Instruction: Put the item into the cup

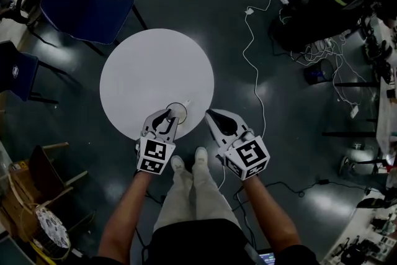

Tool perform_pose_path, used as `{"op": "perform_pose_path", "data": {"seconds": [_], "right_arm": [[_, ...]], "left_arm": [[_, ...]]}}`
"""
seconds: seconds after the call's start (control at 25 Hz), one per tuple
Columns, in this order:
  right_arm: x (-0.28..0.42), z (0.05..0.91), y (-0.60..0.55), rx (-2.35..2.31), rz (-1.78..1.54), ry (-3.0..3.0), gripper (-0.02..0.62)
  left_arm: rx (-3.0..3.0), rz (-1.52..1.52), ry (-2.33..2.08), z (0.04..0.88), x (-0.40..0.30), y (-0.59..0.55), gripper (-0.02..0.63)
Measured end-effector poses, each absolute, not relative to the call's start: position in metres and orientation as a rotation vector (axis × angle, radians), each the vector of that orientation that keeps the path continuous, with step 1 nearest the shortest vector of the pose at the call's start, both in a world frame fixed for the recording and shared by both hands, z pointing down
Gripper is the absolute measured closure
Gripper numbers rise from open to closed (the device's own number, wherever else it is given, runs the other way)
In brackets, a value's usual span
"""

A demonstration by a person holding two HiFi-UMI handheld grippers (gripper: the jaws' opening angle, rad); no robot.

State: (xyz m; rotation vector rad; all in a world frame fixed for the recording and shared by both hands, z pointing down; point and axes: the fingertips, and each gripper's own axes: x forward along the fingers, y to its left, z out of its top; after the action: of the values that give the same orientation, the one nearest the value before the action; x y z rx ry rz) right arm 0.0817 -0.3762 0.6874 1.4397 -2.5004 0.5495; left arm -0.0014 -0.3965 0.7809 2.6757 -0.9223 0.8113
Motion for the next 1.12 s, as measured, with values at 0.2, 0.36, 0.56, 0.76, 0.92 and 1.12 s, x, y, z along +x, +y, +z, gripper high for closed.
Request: {"op": "perform_pose_path", "data": {"seconds": [0.2, 0.36, 0.56, 0.76, 0.92, 1.12], "right_arm": [[0.083, 0.693, -0.376, 1.430, 0.563, -2.492, 0.579], [0.082, 0.697, -0.375, 1.433, 0.572, -2.485, 0.578], [0.083, 0.703, -0.375, 1.436, 0.581, -2.479, 0.579], [0.079, 0.704, -0.377, 1.439, 0.588, -2.473, 0.578], [0.077, 0.698, -0.381, 1.436, 0.581, -2.474, 0.578], [0.069, 0.685, -0.381, 1.440, 0.557, -2.481, 0.578]], "left_arm": [[2.658, 0.809, -0.914, 0.787, -0.002, -0.398, 0.511], [2.662, 0.787, -0.896, 0.789, -0.005, -0.397, 0.511], [2.647, 0.780, -0.883, 0.796, -0.003, -0.397, 0.463], [2.639, 0.778, -0.883, 0.797, -0.007, -0.400, 0.451], [2.634, 0.754, -0.907, 0.787, -0.012, -0.403, 0.454], [2.650, 0.717, -0.906, 0.766, -0.018, -0.401, 0.465]]}}
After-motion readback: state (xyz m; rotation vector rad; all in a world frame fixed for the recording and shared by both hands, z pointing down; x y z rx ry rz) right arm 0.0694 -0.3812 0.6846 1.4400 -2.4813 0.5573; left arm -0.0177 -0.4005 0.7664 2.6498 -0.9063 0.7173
